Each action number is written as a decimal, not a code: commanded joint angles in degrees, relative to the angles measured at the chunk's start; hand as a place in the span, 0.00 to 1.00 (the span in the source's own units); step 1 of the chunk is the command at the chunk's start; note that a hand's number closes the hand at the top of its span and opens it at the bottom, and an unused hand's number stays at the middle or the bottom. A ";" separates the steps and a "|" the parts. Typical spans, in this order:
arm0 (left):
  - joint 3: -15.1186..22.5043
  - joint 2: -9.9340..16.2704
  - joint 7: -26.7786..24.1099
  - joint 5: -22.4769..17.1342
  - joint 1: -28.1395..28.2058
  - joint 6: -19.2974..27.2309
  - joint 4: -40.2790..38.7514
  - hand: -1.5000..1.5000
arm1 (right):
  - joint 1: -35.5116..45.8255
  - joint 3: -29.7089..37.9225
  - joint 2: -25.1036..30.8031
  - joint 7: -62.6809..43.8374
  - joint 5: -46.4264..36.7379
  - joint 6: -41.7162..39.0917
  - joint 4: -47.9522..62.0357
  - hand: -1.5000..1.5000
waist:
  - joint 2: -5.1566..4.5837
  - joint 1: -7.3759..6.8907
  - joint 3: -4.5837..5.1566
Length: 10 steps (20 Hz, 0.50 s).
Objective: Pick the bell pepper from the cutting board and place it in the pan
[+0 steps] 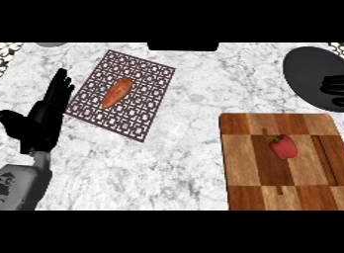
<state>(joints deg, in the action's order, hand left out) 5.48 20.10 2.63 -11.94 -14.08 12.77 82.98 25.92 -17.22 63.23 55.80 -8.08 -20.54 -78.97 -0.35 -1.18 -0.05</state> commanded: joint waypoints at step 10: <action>-0.60 -2.27 -2.74 2.03 1.83 -1.27 -2.66 0.50 | -1.18 -5.45 -4.56 6.97 -8.16 0.75 6.03 0.00 | 0.12 0.43 0.04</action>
<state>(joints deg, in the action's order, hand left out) 4.41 19.30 1.86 -10.68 -14.07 11.93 81.75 24.40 -21.41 62.04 56.40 -13.68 -16.96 -76.07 -0.18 -0.68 -0.02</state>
